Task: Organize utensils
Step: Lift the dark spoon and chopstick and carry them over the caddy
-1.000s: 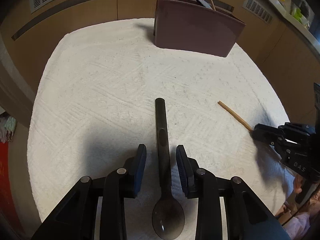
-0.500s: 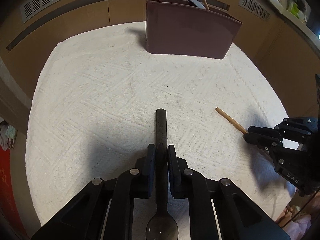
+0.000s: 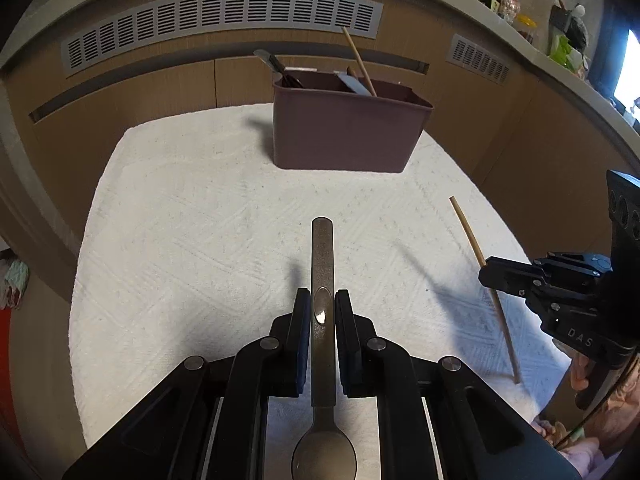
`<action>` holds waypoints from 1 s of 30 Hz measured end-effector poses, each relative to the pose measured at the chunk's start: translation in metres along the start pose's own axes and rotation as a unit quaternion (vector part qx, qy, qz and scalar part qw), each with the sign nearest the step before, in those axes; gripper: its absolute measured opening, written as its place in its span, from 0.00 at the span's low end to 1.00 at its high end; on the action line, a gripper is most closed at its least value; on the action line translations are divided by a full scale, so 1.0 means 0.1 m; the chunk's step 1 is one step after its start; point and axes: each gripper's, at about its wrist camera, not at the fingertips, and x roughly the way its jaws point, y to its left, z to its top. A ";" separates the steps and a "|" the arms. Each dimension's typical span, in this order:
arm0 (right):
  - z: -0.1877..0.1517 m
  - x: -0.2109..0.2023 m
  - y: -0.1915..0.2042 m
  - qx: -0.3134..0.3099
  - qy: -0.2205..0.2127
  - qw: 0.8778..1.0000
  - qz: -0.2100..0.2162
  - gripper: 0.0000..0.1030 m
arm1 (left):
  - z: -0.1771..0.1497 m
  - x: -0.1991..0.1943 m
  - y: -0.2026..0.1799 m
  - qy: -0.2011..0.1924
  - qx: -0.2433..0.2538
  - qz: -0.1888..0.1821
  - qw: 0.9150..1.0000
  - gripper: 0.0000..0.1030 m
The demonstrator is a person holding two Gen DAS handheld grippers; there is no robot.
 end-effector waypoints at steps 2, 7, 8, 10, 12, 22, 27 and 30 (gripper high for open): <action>0.04 -0.06 -0.01 0.006 -0.011 1.000 0.002 0.05 | 0.02 -0.10 -0.05 -0.014 0.004 -0.002 1.000 0.12; 0.10 -0.29 -0.01 0.015 -0.044 0.999 0.010 0.05 | 0.07 -0.37 -0.15 -0.058 0.007 -0.013 0.998 0.12; 0.12 -0.33 0.00 0.017 -0.051 0.998 0.011 0.05 | 0.08 -0.42 -0.17 -0.067 0.007 -0.015 0.998 0.12; 0.16 -0.43 0.00 0.019 -0.066 0.997 0.016 0.05 | 0.12 -0.52 -0.20 -0.087 0.003 -0.022 0.996 0.12; 0.21 -0.51 0.01 0.024 -0.082 0.996 0.023 0.05 | 0.19 -0.60 -0.22 -0.109 -0.003 -0.025 0.994 0.12; 1.03 -1.06 -0.05 0.006 -0.206 0.979 0.011 0.05 | 1.13 -0.85 -0.32 -0.280 -0.015 -0.024 0.960 0.12; 1.63 -1.29 -0.10 -0.028 -0.262 0.964 -0.028 0.05 | 1.74 -0.83 -0.30 -0.354 -0.006 -0.017 0.935 0.12; 1.90 -1.30 -0.17 -0.037 -0.275 0.960 -0.043 0.05 | 2.02 -0.73 -0.22 -0.375 -0.016 -0.019 0.927 0.12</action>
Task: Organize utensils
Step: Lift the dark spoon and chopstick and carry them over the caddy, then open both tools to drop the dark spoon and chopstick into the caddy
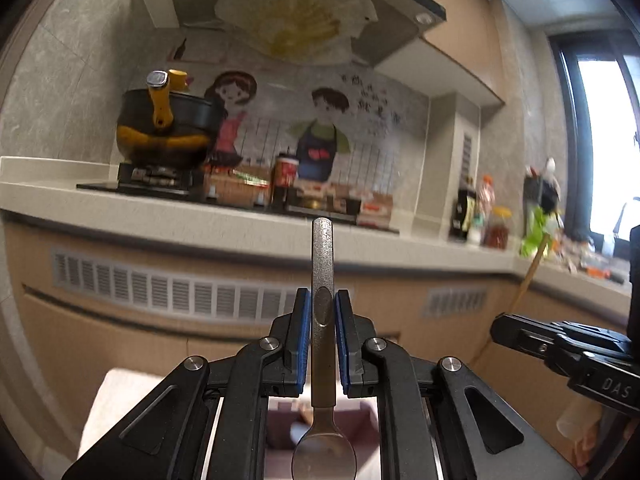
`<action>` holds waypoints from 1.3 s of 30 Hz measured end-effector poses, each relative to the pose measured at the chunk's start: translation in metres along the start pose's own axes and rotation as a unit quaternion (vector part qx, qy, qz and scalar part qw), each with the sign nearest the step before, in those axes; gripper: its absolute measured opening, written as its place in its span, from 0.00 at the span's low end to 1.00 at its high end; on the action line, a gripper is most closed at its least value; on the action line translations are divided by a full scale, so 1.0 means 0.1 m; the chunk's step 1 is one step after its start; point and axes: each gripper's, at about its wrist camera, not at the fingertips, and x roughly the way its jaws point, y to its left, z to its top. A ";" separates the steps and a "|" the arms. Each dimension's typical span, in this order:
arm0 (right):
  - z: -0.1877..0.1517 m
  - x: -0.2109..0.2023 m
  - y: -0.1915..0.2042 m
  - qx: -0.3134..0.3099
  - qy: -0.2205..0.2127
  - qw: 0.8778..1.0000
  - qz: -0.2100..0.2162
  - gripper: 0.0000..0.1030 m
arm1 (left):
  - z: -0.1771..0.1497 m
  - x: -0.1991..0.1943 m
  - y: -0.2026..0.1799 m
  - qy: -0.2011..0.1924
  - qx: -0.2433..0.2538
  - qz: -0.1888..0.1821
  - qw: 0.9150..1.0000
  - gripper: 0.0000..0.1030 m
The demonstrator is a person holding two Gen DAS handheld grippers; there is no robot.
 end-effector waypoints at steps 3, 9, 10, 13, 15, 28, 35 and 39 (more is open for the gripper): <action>0.10 0.15 -0.10 -0.006 -0.001 1.000 -0.007 0.05 | 0.05 0.25 0.07 -0.023 -0.005 0.008 1.000 0.12; 0.07 0.54 -0.31 -0.002 0.021 1.000 -0.021 0.05 | -0.08 0.62 0.23 -0.031 -0.013 0.027 0.999 0.12; 0.04 0.57 -0.34 -0.002 0.025 0.999 -0.023 0.05 | -0.14 0.68 0.27 -0.035 -0.018 0.032 0.999 0.12; -0.06 0.76 -0.40 -0.001 0.046 0.998 -0.031 0.05 | -0.32 0.83 0.36 -0.033 -0.020 0.047 0.998 0.12; -0.13 0.86 -0.44 -0.001 0.060 0.998 -0.035 0.05 | -0.44 0.92 0.40 -0.020 -0.019 0.052 0.998 0.12; -0.72 1.39 -0.49 0.019 0.147 0.988 -0.030 0.07 | -1.22 1.21 0.74 0.062 -0.045 0.057 0.995 0.14; -0.99 1.48 -0.50 0.043 0.182 0.982 -0.009 0.42 | -1.18 0.90 0.88 0.105 -0.074 0.066 0.990 0.36; -1.04 1.30 -0.49 0.070 0.180 0.981 -0.011 0.49 | -1.05 0.51 0.82 0.109 -0.078 0.067 0.989 0.49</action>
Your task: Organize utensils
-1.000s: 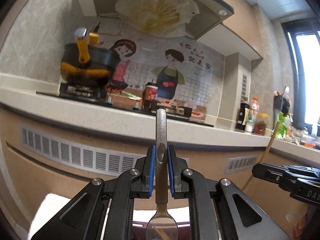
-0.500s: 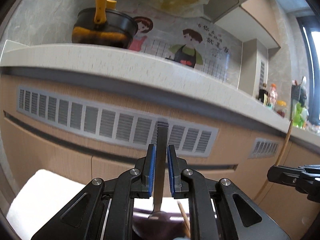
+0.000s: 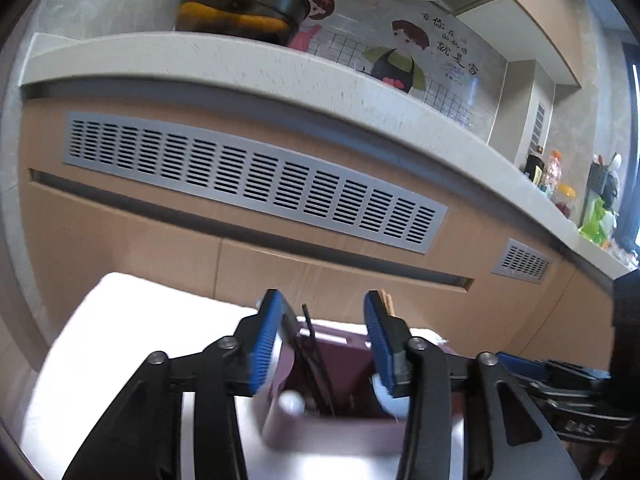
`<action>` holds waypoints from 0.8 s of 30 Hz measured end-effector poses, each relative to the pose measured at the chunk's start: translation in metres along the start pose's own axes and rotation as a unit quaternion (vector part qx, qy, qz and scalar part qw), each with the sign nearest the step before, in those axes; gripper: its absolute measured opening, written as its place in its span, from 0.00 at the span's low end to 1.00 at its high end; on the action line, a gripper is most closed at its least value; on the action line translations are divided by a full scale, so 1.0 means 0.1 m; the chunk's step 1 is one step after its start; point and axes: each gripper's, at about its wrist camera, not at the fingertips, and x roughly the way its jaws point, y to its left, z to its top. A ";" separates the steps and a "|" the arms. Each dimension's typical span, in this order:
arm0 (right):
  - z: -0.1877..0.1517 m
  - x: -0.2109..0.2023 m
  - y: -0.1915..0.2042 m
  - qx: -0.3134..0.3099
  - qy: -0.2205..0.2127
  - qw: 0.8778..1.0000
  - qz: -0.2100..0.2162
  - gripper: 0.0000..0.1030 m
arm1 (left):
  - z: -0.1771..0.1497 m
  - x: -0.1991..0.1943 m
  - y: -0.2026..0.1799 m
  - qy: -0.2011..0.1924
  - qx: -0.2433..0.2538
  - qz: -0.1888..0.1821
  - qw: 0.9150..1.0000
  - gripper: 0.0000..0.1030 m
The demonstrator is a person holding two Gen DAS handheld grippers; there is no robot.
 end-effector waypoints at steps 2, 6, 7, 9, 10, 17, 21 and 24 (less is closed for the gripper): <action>-0.08 -0.17 0.02 0.013 -0.016 1.000 -0.009 0.59 | -0.01 -0.22 -0.04 0.007 0.010 0.011 1.000 0.58; -0.35 -0.58 0.17 0.018 -0.052 0.997 -0.056 0.79 | -0.18 -0.66 -0.20 0.022 0.058 0.032 0.998 0.72; -0.45 -0.69 0.22 0.018 -0.058 0.996 -0.072 0.83 | -0.27 -0.79 -0.25 0.024 0.073 0.036 0.996 0.75; -0.61 -0.86 0.29 0.023 -0.068 0.993 -0.099 0.91 | -0.41 -0.98 -0.33 0.027 0.094 0.048 0.994 0.79; -0.71 -0.96 0.34 0.023 -0.071 0.991 -0.110 0.91 | -0.51 -1.09 -0.38 0.031 0.105 0.052 0.993 0.83; -1.31 -1.40 0.65 -0.002 -0.085 0.982 -0.170 0.94 | -1.01 -1.59 -0.51 0.069 0.105 0.058 0.990 0.90; -1.52 -1.56 0.72 -0.005 -0.086 0.982 -0.169 0.94 | -1.22 -1.77 -0.56 0.079 0.111 0.080 0.987 0.93; -1.61 -1.65 0.76 -0.009 -0.090 0.982 -0.167 0.94 | -1.28 -1.89 -0.57 0.079 0.104 0.088 0.988 0.94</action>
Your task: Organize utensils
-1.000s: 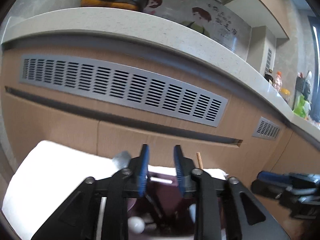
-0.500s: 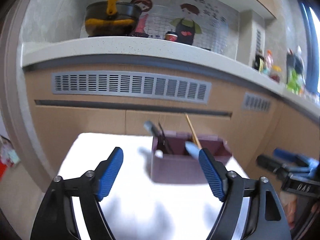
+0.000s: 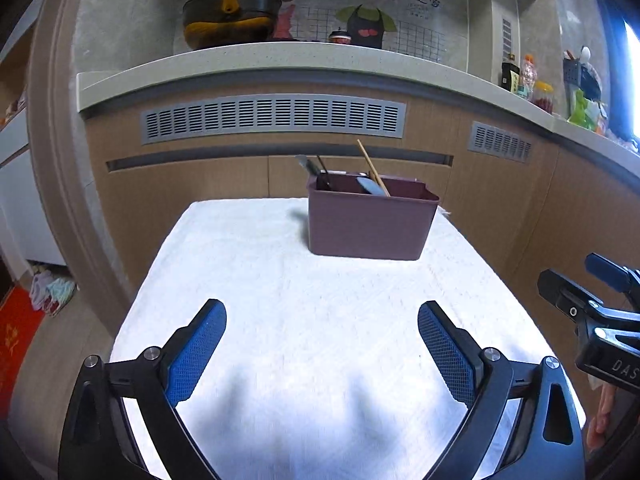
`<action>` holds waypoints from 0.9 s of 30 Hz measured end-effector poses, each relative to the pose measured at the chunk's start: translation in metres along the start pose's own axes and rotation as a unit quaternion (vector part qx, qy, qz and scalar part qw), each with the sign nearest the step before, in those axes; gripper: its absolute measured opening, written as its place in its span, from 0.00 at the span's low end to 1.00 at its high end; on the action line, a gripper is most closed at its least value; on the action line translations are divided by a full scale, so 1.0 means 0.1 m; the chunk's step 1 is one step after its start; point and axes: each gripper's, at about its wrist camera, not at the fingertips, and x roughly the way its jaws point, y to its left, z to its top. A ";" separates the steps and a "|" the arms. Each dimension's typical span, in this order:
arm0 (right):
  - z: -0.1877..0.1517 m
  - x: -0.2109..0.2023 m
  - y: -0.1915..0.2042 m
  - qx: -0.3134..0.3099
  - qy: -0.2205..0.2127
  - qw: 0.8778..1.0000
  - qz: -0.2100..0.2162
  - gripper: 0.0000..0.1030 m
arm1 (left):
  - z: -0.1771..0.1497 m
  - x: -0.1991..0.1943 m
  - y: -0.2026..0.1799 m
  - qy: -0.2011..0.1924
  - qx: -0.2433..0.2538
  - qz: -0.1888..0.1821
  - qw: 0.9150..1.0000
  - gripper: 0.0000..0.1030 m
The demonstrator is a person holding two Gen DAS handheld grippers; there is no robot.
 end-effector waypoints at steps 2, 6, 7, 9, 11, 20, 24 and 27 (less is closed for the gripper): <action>-0.03 -0.05 0.00 -0.003 -0.006 1.000 -0.006 0.94 | -0.03 -0.06 -0.01 -0.003 -0.005 -0.001 1.000 0.94; -0.06 -0.07 0.00 0.003 -0.001 1.000 0.007 0.94 | -0.02 -0.14 -0.03 -0.007 -0.001 0.002 1.000 0.94; -0.07 -0.07 0.00 0.004 0.000 1.000 0.009 0.94 | -0.02 -0.16 -0.04 -0.009 0.000 0.003 1.000 0.95; -0.07 -0.08 0.00 0.002 0.001 1.000 0.009 0.94 | -0.01 -0.19 -0.05 -0.013 0.002 0.005 1.000 0.95; -0.07 -0.09 0.00 0.002 0.000 1.000 0.008 0.94 | -0.01 -0.20 -0.06 -0.012 0.002 0.005 1.000 0.95; -0.08 -0.07 -0.01 0.006 0.004 1.000 0.008 0.94 | 0.01 -0.18 -0.06 -0.006 0.004 0.003 1.000 0.95; -0.07 -0.07 0.00 0.004 0.002 1.000 0.006 0.94 | 0.01 -0.18 -0.06 -0.005 0.004 0.001 1.000 0.95; -0.07 -0.07 0.01 0.001 0.002 1.000 0.006 0.94 | 0.01 -0.16 -0.06 -0.004 0.005 0.002 1.000 0.95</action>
